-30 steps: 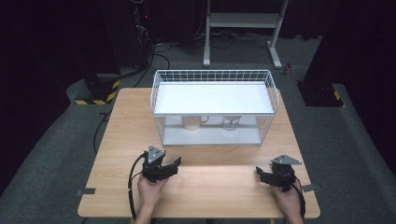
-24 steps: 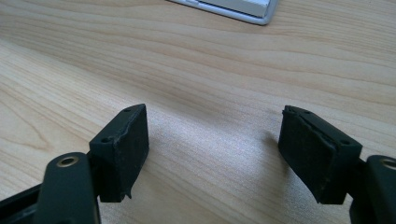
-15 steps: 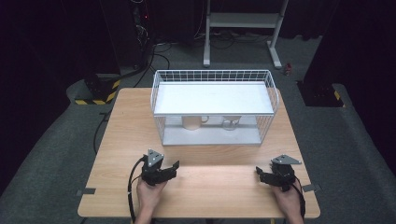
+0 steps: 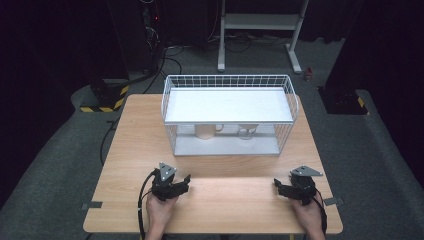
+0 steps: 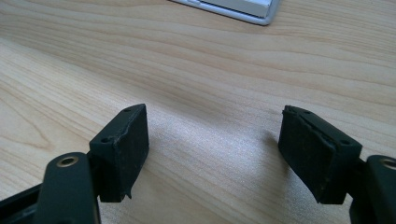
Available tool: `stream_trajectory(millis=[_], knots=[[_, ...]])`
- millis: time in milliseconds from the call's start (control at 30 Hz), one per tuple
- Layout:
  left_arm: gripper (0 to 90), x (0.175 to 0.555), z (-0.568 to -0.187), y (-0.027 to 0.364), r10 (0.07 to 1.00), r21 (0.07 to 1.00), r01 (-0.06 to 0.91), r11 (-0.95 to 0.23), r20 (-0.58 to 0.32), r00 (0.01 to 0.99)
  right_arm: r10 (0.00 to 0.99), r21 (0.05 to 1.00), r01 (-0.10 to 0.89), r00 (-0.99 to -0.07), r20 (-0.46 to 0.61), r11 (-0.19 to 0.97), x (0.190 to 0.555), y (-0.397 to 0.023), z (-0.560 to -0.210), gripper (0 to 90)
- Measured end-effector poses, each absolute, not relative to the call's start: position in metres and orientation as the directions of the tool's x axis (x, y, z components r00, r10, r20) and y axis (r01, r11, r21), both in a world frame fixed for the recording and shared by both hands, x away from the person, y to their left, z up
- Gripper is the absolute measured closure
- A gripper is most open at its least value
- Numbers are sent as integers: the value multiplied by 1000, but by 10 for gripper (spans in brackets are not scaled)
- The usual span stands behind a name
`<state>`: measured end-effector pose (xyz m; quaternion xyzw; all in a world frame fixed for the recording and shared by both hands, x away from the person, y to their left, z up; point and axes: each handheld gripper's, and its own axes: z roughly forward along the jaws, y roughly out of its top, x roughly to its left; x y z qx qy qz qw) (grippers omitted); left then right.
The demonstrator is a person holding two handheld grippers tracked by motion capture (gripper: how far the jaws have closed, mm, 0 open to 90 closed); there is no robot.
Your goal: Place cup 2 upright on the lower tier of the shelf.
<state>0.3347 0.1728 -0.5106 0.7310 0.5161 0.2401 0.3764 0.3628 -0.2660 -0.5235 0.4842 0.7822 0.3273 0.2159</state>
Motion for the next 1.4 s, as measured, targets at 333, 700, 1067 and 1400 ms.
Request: stream_trajectory(millis=[333,700,1067,1400], knots=[[305,337,-521,179,942,781,604,-158,-64,329,899,721,616,-438,-21,317,363,-266,-524,247],[305,339,-527,177,952,768,609,-198,3,307,899,721,616,-438,-21,317,363,-266,-524,247],[290,342,-528,176,950,751,626,-210,7,311,899,721,616,-438,-21,317,363,-266,-524,247],[288,342,-528,177,951,751,626,-209,6,310,899,721,616,-438,-21,317,363,-266,-524,247]])
